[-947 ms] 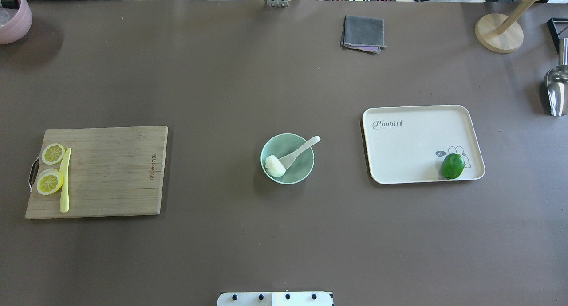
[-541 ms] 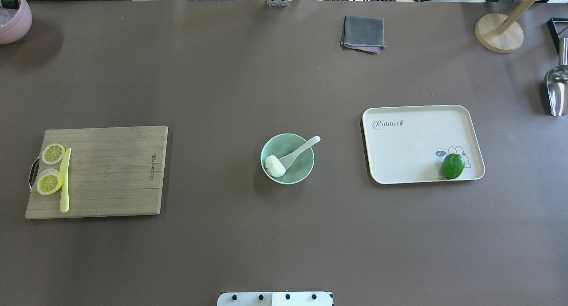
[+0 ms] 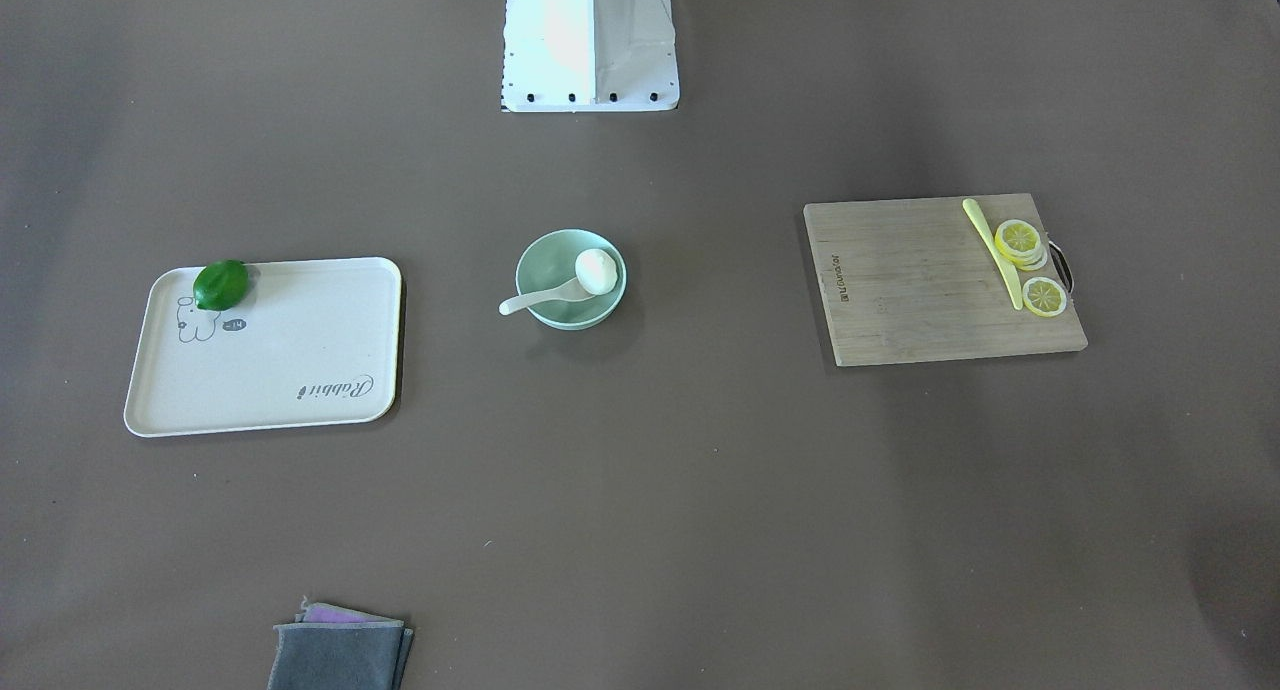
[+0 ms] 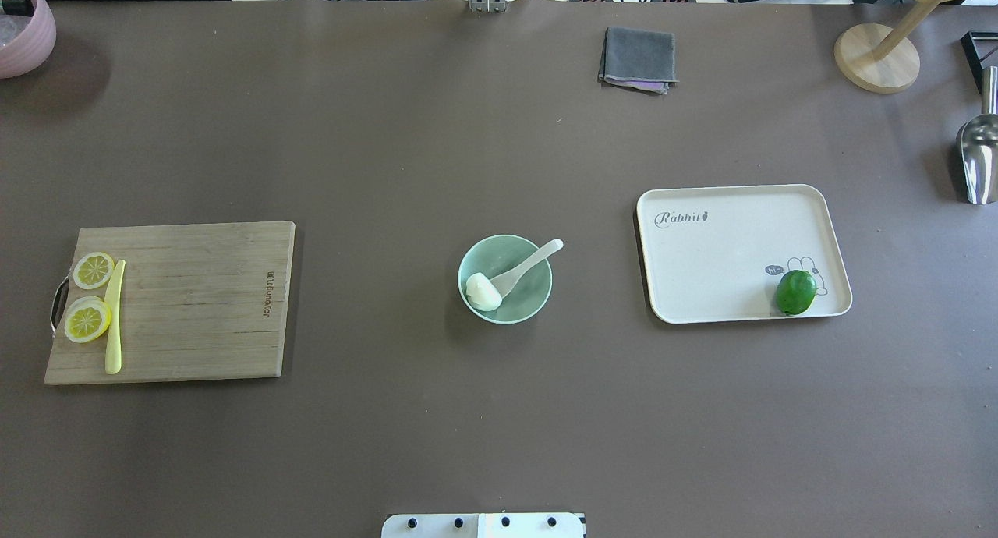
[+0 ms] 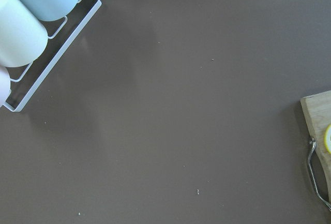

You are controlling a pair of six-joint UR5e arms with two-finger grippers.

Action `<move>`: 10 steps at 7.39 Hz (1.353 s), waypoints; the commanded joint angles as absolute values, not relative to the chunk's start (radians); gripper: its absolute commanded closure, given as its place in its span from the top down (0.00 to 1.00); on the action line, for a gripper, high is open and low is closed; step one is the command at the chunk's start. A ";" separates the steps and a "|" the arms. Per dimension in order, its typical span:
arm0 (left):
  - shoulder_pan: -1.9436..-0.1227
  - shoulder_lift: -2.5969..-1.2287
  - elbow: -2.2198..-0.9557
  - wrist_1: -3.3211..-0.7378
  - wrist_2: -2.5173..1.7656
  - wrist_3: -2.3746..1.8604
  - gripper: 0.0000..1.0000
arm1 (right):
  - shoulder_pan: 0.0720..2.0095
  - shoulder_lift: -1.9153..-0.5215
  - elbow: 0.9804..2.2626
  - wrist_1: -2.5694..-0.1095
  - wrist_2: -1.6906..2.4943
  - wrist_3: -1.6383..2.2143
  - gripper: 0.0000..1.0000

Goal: Put spoon and bun in bowl

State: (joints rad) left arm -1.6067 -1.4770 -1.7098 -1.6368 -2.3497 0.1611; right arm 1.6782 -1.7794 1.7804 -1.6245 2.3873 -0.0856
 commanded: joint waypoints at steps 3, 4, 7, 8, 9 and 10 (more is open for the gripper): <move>-1.606 -1.476 -1.718 -1.637 -2.345 0.161 0.99 | 1.678 -1.778 1.782 -1.624 2.393 -0.084 1.00; -1.606 -1.474 -1.718 -1.637 -2.347 0.161 0.99 | 1.678 -1.779 1.782 -1.623 2.402 -0.084 1.00; -1.605 -1.474 -1.717 -1.637 -2.349 0.161 0.99 | 1.678 -1.779 1.787 -1.624 2.404 -0.086 1.00; -1.605 -1.471 -1.717 -1.637 -2.349 0.161 0.99 | 1.678 -1.779 1.787 -1.624 2.407 -0.084 1.00; -1.605 -1.471 -1.717 -1.637 -2.350 0.161 0.99 | 1.678 -1.779 1.787 -1.624 2.407 -0.083 1.00; -1.605 -1.471 -1.717 -1.637 -2.350 0.161 0.99 | 1.678 -1.779 1.787 -1.624 2.408 -0.083 1.00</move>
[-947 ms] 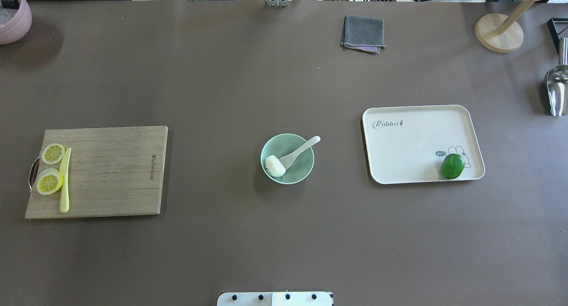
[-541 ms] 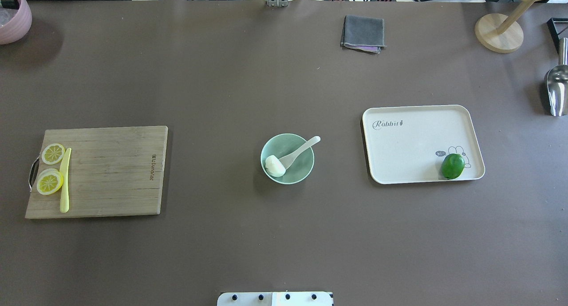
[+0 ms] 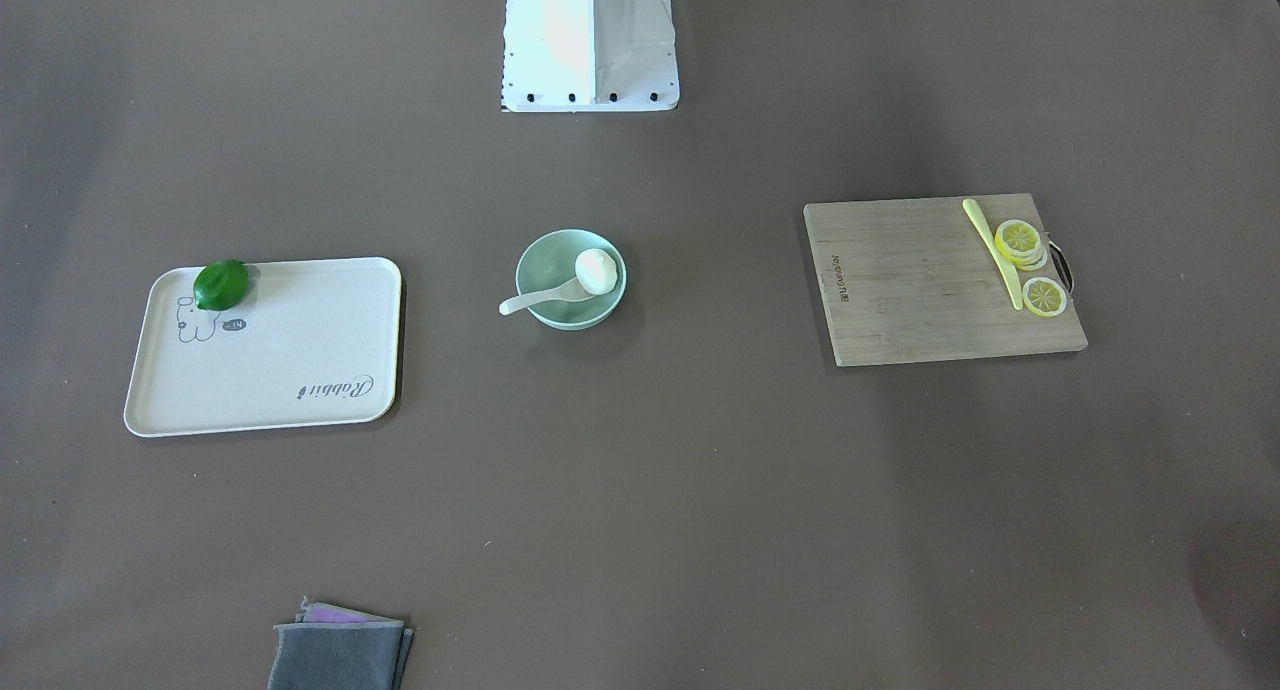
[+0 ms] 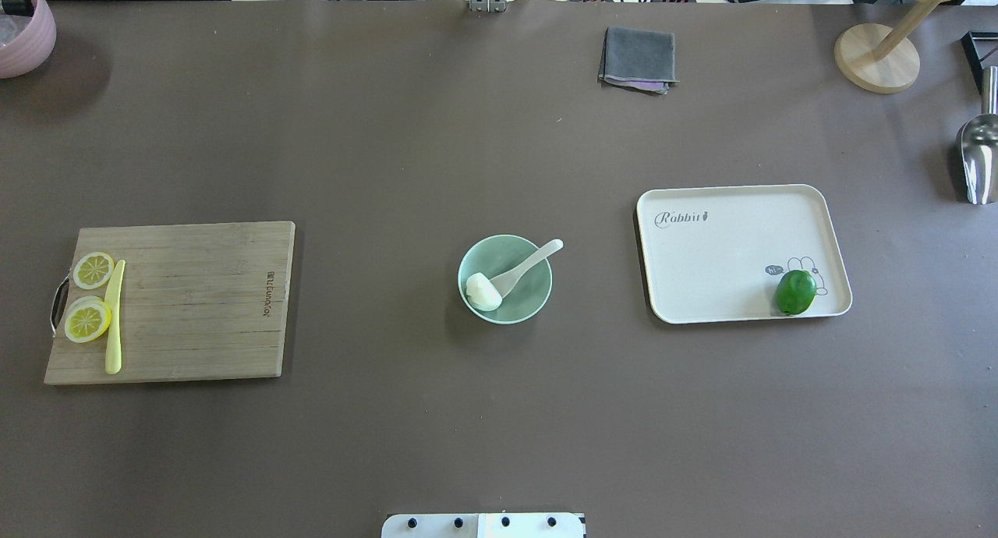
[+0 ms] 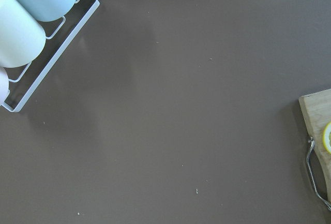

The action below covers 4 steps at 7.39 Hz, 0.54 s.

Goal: Put spoon and bun in bowl

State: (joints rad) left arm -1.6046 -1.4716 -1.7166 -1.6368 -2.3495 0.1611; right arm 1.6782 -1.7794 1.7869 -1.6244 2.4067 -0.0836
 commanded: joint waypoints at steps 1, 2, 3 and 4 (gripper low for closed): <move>-1.603 -1.470 -1.712 -1.637 -2.350 0.161 0.99 | 1.678 -1.779 1.787 -1.624 2.408 -0.084 1.00; -1.603 -1.470 -1.712 -1.635 -2.350 0.161 0.99 | 1.678 -1.779 1.787 -1.624 2.416 -0.084 1.00; -1.603 -1.470 -1.712 -1.635 -2.350 0.161 0.99 | 1.678 -1.779 1.787 -1.624 2.418 -0.084 1.00; -1.603 -1.470 -1.709 -1.637 -2.349 0.161 0.99 | 1.678 -1.779 1.787 -1.624 2.418 -0.084 1.00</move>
